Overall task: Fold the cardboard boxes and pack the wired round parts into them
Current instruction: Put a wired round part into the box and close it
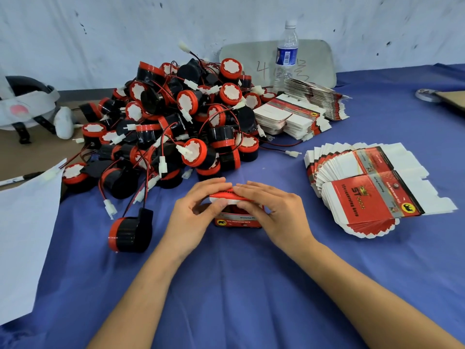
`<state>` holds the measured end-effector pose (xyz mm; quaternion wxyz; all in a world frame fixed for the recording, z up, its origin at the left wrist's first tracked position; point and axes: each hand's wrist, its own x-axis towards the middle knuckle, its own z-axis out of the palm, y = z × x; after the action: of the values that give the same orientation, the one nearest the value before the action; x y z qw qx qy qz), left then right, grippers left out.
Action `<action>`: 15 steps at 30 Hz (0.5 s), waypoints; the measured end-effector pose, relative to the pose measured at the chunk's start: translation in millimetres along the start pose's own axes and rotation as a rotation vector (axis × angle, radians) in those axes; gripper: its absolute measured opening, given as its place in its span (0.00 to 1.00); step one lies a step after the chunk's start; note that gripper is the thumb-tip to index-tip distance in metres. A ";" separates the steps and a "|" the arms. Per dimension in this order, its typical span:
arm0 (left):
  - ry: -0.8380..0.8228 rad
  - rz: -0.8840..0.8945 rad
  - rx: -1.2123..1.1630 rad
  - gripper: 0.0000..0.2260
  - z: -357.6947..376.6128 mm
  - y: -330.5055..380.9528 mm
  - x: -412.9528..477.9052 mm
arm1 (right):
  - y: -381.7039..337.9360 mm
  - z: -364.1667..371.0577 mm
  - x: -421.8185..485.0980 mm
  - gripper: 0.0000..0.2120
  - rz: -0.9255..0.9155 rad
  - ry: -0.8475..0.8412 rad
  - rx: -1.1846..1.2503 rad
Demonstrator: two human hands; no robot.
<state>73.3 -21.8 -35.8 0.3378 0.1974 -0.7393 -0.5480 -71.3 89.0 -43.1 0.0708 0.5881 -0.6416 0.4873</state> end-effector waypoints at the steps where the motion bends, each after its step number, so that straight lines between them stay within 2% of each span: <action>1: 0.007 0.010 0.017 0.11 -0.6 -1.1 -0.2 | 0.2 0.6 -1.0 0.11 -0.024 0.005 -0.034; 4: 0.003 0.021 0.024 0.11 -0.7 -4.4 -4.1 | 1.4 1.4 -4.1 0.11 -0.099 0.007 -0.118; 6: -0.011 0.018 0.046 0.11 -1.2 -5.6 -6.4 | 2.5 -0.7 -5.2 0.11 -0.103 -0.027 -0.088; 8: -0.029 0.006 0.050 0.11 -1.9 -5.9 -7.7 | 3.3 -4.6 -6.4 0.12 -0.041 -0.083 0.016; 12: -0.066 0.002 0.045 0.12 -2.1 -4.1 -9.1 | 4.1 -13.3 -6.2 0.14 0.195 -0.189 0.322; 15: -0.072 -0.018 0.007 0.13 -1.6 -1.2 -8.0 | 5.2 -15.8 -3.3 0.15 0.253 -0.202 0.405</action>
<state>79.9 -18.0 -38.9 0.3052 0.1854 -0.7510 -0.5554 -82.2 101.6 -40.0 -0.1741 0.5511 -0.6033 0.5496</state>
